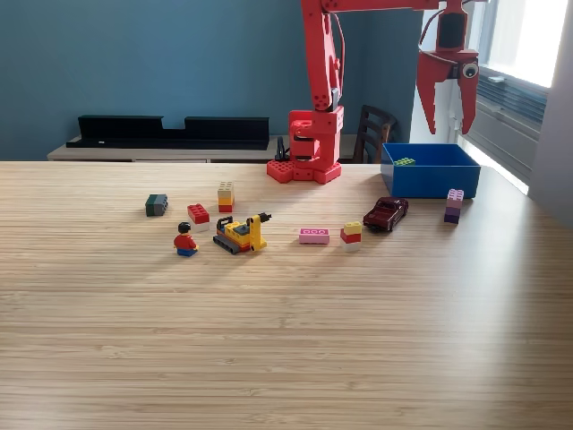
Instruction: Grasp a lego block and put it in the bin.
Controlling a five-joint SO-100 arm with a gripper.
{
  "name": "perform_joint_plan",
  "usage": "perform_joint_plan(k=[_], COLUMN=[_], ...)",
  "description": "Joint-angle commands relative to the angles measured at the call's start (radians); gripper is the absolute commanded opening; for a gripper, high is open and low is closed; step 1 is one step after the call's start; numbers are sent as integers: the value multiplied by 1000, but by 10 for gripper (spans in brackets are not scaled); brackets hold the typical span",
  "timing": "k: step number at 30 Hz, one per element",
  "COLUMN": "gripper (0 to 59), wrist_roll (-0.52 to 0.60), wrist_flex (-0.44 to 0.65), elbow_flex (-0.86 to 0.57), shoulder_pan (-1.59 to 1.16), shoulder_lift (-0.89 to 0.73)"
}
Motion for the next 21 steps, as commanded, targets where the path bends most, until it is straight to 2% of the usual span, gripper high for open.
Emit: perform_joint_plan(k=[1,10,16,21], gripper=[1,1,1,1], wrist_roll=[40,126,81,31], wrist_flex=[-11,-11,-43,-60], elbow_flex=[-78,-81,-83,-86], shoulder_pan=[121,551,862,1014], shoulder_lift=[71,72,74,80])
